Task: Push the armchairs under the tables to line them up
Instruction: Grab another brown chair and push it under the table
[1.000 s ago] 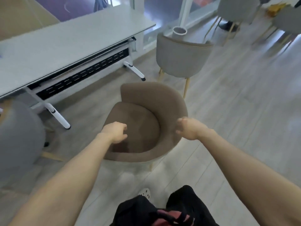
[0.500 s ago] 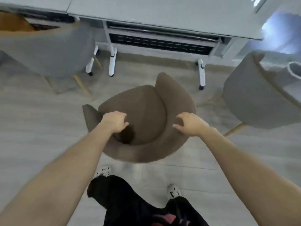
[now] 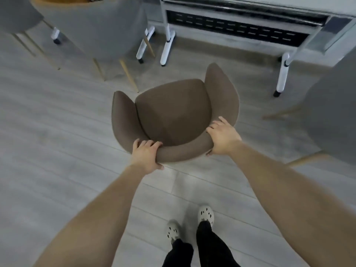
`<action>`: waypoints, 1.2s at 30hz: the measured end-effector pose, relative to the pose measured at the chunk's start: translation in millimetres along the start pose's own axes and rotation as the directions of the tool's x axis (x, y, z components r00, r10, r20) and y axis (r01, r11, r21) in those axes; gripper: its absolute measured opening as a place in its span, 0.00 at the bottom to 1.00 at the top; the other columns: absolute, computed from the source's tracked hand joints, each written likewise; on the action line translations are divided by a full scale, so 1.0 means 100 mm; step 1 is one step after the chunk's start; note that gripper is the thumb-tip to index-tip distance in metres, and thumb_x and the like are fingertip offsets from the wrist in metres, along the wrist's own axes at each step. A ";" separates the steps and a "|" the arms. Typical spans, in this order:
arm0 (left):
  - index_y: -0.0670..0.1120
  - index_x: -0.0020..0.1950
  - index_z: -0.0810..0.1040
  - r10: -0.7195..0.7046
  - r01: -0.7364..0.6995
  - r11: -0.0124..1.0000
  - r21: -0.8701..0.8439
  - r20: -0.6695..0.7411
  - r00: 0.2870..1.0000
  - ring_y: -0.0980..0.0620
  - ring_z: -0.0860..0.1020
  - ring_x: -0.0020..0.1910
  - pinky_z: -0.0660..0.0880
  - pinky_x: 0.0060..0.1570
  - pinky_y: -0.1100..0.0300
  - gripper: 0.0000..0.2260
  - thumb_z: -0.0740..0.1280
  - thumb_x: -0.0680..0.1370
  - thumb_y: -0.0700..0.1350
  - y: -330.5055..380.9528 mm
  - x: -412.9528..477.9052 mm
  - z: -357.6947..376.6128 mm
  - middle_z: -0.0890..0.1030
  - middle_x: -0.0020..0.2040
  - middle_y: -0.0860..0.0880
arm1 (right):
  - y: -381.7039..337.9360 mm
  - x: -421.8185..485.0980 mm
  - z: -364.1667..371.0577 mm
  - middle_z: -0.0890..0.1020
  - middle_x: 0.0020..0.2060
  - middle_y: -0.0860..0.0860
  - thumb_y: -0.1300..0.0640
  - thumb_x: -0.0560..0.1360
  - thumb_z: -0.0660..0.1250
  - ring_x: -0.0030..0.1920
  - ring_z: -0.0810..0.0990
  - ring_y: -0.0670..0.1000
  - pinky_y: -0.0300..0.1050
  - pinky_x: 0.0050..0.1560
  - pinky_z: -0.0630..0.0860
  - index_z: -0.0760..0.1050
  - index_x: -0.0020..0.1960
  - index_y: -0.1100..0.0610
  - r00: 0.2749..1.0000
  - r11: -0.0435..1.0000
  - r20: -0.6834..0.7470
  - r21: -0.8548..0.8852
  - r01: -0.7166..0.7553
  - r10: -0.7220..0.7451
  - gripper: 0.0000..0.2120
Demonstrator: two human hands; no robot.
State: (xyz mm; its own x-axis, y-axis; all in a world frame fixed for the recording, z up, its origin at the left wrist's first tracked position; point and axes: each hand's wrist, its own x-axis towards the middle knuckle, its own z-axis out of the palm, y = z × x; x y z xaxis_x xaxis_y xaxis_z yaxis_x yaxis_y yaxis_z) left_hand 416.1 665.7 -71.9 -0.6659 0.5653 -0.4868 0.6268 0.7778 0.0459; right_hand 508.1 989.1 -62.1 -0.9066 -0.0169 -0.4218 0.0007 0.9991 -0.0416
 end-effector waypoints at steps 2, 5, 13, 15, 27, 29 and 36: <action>0.60 0.72 0.76 -0.002 0.003 1.000 0.004 -0.110 0.994 0.47 0.79 0.66 0.60 0.78 0.43 0.40 0.81 0.62 0.66 -0.03 0.04 0.09 0.82 0.60 0.54 | 0.04 0.05 0.04 0.85 0.55 0.52 0.21 0.51 0.74 0.61 0.80 0.57 0.54 0.74 0.66 0.82 0.59 0.53 0.997 1.000 -0.068 0.008 0.022 -0.021 0.47; 0.60 0.67 0.80 0.047 -0.045 0.999 0.014 -0.180 0.983 0.46 0.81 0.60 0.65 0.73 0.43 0.34 0.81 0.62 0.63 -0.10 0.06 0.18 0.83 0.57 0.55 | 0.05 0.03 0.10 0.83 0.49 0.52 0.20 0.49 0.70 0.56 0.79 0.57 0.55 0.71 0.69 0.83 0.56 0.52 0.994 0.998 -0.110 0.061 0.022 -0.015 0.47; 0.62 0.68 0.79 0.131 -0.120 0.988 0.094 -0.121 0.984 0.46 0.80 0.60 0.66 0.72 0.46 0.31 0.78 0.65 0.62 -0.49 0.26 0.08 0.83 0.60 0.56 | -0.29 0.02 0.15 0.80 0.51 0.51 0.22 0.56 0.73 0.59 0.77 0.58 0.56 0.76 0.65 0.83 0.61 0.53 0.983 0.996 -0.172 0.077 -0.054 0.066 0.44; 0.62 0.69 0.78 0.158 -0.148 0.984 0.104 -0.104 0.982 0.47 0.80 0.61 0.66 0.73 0.46 0.31 0.77 0.66 0.62 -0.59 0.40 -0.03 0.82 0.60 0.57 | -0.31 0.12 0.10 0.80 0.53 0.51 0.21 0.57 0.72 0.61 0.77 0.58 0.57 0.77 0.65 0.82 0.62 0.52 0.982 0.993 -0.162 0.082 -0.081 0.093 0.45; 0.62 0.65 0.81 0.346 -0.335 0.929 0.156 -0.050 0.937 0.47 0.80 0.60 0.66 0.71 0.47 0.30 0.79 0.62 0.55 -1.71 1.72 -0.85 0.83 0.57 0.57 | -0.64 1.18 -0.38 0.81 0.59 0.49 0.27 0.62 0.75 0.65 0.74 0.58 0.59 0.78 0.61 0.78 0.69 0.47 0.946 0.934 -0.139 0.254 -0.253 0.294 0.41; 0.62 0.66 0.80 0.380 -0.368 0.909 0.194 -0.023 0.925 0.48 0.80 0.61 0.65 0.71 0.48 0.31 0.79 0.63 0.57 -1.87 2.05 -1.08 0.83 0.58 0.57 | -0.64 1.43 -0.49 0.81 0.58 0.48 0.26 0.61 0.75 0.65 0.75 0.58 0.59 0.77 0.62 0.79 0.67 0.46 0.929 0.915 -0.143 0.277 -0.293 0.341 0.40; 0.63 0.66 0.80 0.488 -0.472 0.848 0.243 -0.010 0.873 0.49 0.79 0.61 0.64 0.72 0.48 0.29 0.78 0.65 0.61 -2.25 3.09 -1.71 0.82 0.57 0.58 | -0.49 2.23 -0.91 0.80 0.61 0.46 0.22 0.61 0.72 0.68 0.74 0.56 0.59 0.79 0.60 0.76 0.69 0.43 0.891 0.859 -0.071 0.309 -0.409 0.449 0.43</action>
State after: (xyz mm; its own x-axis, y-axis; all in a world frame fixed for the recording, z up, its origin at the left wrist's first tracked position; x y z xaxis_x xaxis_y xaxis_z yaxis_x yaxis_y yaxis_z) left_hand -0.5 712.4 -83.5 -0.2791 0.8760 -0.3933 0.9436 0.3261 0.0567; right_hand 266.9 939.8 -71.4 -0.8371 0.4364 -0.3300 0.5013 0.8534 -0.1431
